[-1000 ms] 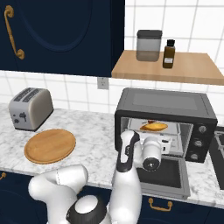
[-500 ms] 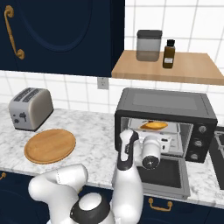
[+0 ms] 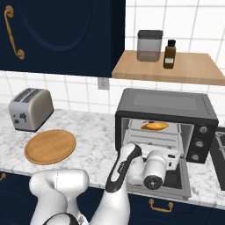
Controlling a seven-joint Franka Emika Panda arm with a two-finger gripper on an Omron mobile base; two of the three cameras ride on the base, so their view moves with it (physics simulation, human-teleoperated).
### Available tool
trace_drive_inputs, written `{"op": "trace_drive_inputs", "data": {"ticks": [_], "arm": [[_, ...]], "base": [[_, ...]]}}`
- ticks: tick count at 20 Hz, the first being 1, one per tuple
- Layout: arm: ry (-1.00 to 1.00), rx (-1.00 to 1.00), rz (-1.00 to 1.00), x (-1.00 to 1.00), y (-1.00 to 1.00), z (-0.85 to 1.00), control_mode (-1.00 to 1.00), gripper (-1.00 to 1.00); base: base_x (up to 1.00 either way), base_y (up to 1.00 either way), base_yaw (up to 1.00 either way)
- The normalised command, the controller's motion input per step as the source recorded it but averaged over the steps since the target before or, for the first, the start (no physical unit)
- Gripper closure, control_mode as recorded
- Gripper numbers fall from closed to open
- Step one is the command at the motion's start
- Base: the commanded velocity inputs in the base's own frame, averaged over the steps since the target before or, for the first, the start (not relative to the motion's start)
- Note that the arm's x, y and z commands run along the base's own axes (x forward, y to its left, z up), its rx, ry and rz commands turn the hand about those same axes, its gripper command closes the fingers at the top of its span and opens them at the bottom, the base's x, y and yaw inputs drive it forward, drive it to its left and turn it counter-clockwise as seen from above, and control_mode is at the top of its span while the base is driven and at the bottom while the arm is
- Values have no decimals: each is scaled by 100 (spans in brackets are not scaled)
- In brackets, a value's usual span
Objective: Pick up the kebab skewer and baguette bread, and place them inside the toaster oven. Close the toaster oven door and start by setting the timer.
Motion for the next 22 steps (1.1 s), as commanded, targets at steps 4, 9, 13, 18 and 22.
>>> {"op": "trace_drive_inputs", "data": {"ticks": [4,9,13,18,22], "arm": [[10,1,0,-92,-81,24,-100,-100],[6,1,3,-100,-79,1,-100,-100],[1,0,5,-100,-60,-2,-100,-100],[0,0,8,-75,-24,-36,-100,-100],[2,0,19,-50,-13,-56,-100,-100]], "base": [[0,0,0],[0,0,0],[0,0,0],[0,0,0],[0,0,0]]}}
